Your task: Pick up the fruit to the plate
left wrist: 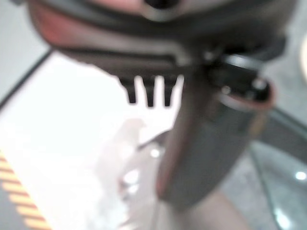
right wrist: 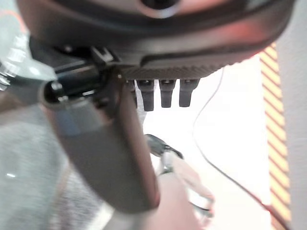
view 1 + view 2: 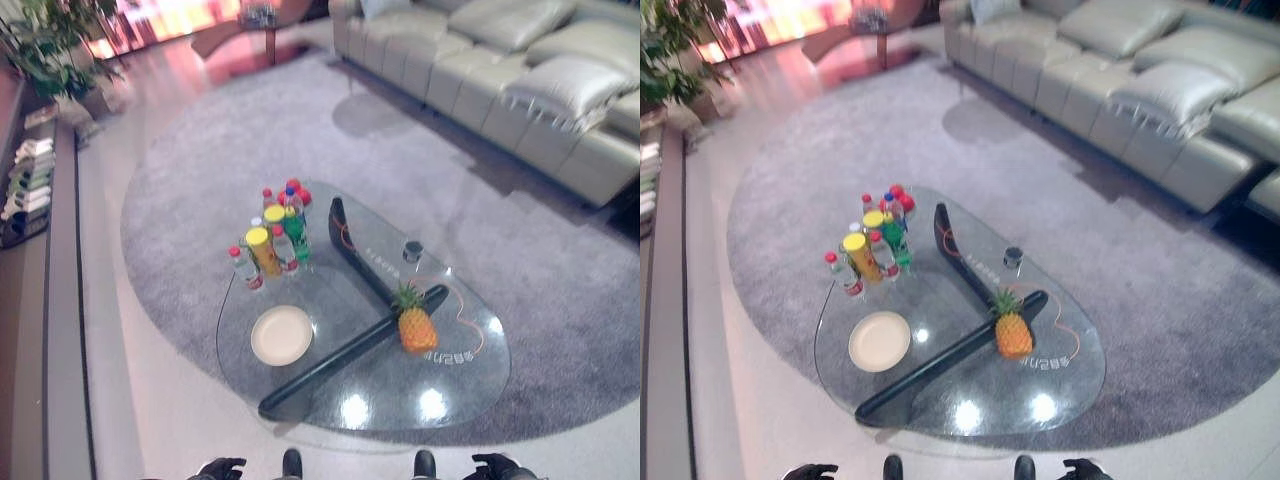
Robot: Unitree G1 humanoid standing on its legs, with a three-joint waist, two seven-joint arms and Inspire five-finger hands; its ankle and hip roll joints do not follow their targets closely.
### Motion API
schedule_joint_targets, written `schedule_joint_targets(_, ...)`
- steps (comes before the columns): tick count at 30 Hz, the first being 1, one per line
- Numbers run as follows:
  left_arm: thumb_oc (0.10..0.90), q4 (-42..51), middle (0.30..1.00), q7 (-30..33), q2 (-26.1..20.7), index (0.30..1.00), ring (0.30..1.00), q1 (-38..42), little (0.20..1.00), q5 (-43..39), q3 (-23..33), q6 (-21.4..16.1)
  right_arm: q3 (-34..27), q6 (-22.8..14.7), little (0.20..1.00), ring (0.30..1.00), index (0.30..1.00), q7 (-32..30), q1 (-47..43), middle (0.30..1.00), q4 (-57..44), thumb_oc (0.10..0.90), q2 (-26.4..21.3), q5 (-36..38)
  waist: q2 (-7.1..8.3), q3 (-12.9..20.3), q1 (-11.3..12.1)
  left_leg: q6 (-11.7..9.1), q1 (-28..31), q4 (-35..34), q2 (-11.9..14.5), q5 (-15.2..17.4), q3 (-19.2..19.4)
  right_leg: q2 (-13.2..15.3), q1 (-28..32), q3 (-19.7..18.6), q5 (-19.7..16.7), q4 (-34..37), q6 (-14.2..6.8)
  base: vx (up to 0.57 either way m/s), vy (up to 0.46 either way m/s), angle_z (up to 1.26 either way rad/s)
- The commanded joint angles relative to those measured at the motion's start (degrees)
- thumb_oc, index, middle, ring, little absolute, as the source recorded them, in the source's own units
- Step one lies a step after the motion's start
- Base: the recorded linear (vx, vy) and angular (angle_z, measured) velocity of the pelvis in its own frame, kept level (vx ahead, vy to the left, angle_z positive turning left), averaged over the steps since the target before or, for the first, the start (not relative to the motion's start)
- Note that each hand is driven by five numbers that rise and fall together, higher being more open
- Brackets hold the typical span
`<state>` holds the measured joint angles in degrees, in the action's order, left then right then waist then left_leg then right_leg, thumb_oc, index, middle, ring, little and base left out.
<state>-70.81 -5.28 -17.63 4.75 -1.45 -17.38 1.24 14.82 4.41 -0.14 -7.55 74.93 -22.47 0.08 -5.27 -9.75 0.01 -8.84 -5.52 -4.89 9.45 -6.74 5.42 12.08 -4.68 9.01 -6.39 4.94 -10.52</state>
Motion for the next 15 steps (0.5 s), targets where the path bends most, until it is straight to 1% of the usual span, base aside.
schedule_joint_targets(1,0.800,-1.7,0.900,0.1,0.3,0.900,0.900,5.6,0.900,-3.0,-1.9,0.5,2.2,1.2,0.900,0.900,0.900,1.4,-4.9,0.900,2.1,0.800,2.2,-0.3,2.90,-8.3,0.5,2.9,-1.7,-0.1,-1.9,3.6,-1.8,1.8,-4.0,-1.0,-1.3,0.1,0.4,-0.13,-0.027,0.03)
schedule_joint_targets(4,0.800,-1.3,0.900,-0.2,0.2,0.900,0.900,6.7,0.900,-4.4,-2.3,0.4,2.6,1.5,0.900,0.900,0.900,1.5,-5.9,0.900,1.7,0.800,1.7,0.9,2.76,-10.2,0.5,3.1,-3.5,-0.1,-2.5,3.1,-2.6,1.5,-5.6,-1.2,-1.8,0.1,0.7,-0.07,-0.018,0.04)
schedule_joint_targets(6,0.800,-0.8,0.900,-0.2,-0.1,0.900,0.900,7.5,0.900,-6.0,-2.6,0.3,2.5,2.1,0.900,0.900,0.900,0.9,-6.8,0.900,0.6,0.800,1.0,3.0,2.81,-11.7,0.5,3.0,-4.8,-0.1,-2.6,2.7,-2.7,1.5,-6.8,-1.0,-2.2,0.0,0.8,-0.09,-0.020,0.02)
schedule_joint_targets(9,0.800,-0.1,0.900,-0.1,-0.5,0.900,0.900,10.0,0.900,-10.4,-2.8,-1.2,1.6,1.6,0.900,0.900,0.900,-0.7,-9.2,0.900,-0.7,0.800,-0.3,6.2,2.87,-14.3,0.9,2.8,-7.1,0.1,-2.8,1.1,-2.8,1.4,-10.2,-1.0,-1.8,-2.6,1.3,-0.12,-0.021,0.02)
schedule_joint_targets(10,0.800,0.2,0.900,0.1,-0.6,0.900,0.900,11.0,0.900,-12.2,-2.5,-1.6,1.2,1.4,0.900,0.900,0.900,-1.3,-10.1,0.900,-0.9,0.800,-0.8,7.5,3.02,-15.4,1.0,2.6,-9.1,2.3,-3.0,1.1,-3.3,1.5,-11.9,-1.1,-1.5,-4.4,1.6,-0.14,-0.032,0.00)
schedule_joint_targets(12,0.800,0.5,0.900,0.3,-0.7,0.900,0.900,12.0,0.900,-14.1,-2.0,-2.4,0.5,0.7,0.900,0.900,0.900,-2.3,-11.1,0.900,-1.0,0.800,-1.3,9.3,3.10,-16.3,0.9,2.5,-11.3,4.9,-2.9,1.6,-3.5,1.7,-13.8,-1.2,-1.0,-6.5,1.8,-0.13,-0.035,0.00)
schedule_joint_targets(13,0.800,1.1,0.900,0.5,-0.9,0.900,0.900,12.8,0.900,-18.5,-1.1,-3.4,-0.5,-0.7,0.900,0.900,0.900,-3.9,-11.9,0.900,-1.2,0.800,-1.7,11.1,3.11,-17.2,0.8,2.4,-13.4,7.6,-3.0,2.2,-3.6,1.9,-15.6,-1.4,-0.3,-8.4,2.0,-0.13,-0.044,0.01)
schedule_joint_targets(15,0.800,1.9,0.900,1.0,-1.2,0.900,0.900,13.7,0.900,-22.1,0.5,-4.8,-1.8,-3.0,0.900,0.900,0.900,-6.6,-12.8,0.900,-1.7,0.800,-2.3,13.9,3.25,-18.2,0.7,2.2,-15.9,10.4,-3.1,2.8,-4.1,2.0,-17.5,-1.8,0.2,-10.2,2.0,-0.12,-0.044,0.02)
